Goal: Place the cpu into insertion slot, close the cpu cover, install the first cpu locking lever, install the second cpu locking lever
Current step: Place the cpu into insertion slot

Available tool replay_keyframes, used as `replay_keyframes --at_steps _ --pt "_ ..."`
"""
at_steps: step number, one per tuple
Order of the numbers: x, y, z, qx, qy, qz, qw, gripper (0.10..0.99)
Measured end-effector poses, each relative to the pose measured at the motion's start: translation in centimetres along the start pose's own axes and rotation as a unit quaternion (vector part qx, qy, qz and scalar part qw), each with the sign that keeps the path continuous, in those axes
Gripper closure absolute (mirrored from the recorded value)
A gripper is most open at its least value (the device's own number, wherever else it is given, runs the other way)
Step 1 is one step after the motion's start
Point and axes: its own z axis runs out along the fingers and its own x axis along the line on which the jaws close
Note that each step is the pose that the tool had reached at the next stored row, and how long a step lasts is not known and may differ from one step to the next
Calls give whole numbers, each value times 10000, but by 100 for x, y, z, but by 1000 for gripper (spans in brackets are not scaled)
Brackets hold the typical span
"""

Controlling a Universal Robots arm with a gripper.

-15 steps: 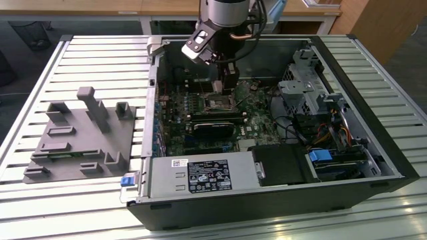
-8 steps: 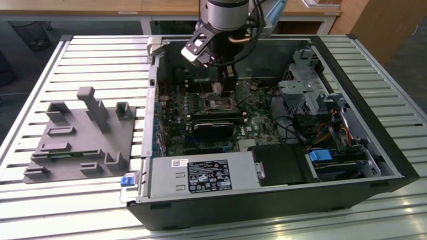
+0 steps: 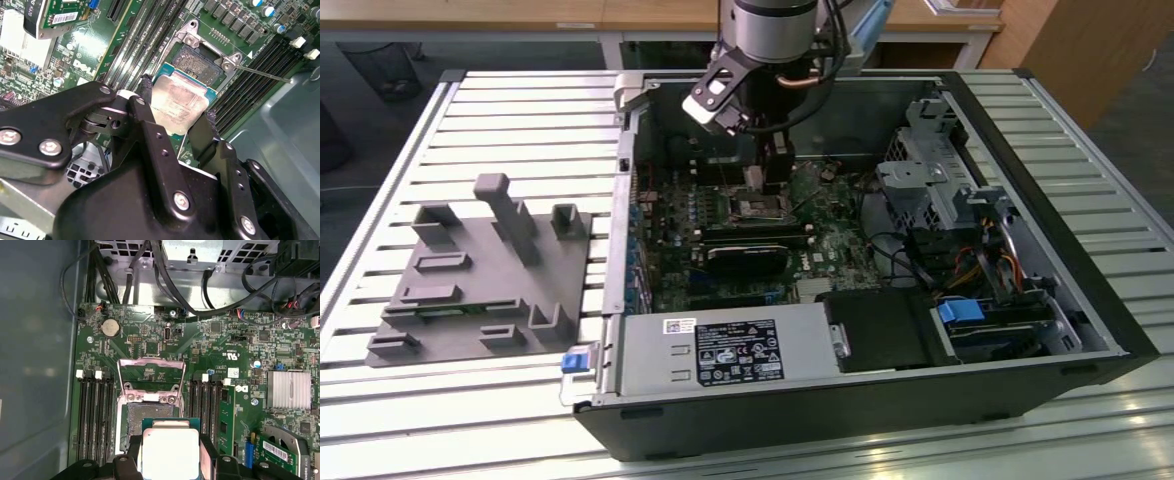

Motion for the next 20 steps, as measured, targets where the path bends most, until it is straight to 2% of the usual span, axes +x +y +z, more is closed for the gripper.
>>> replay_keyframes --at_steps 13,20 --pt "1 -1 24 0 1 0 10000 545" --pt "12 -4 72 0 -6 3 10000 545"
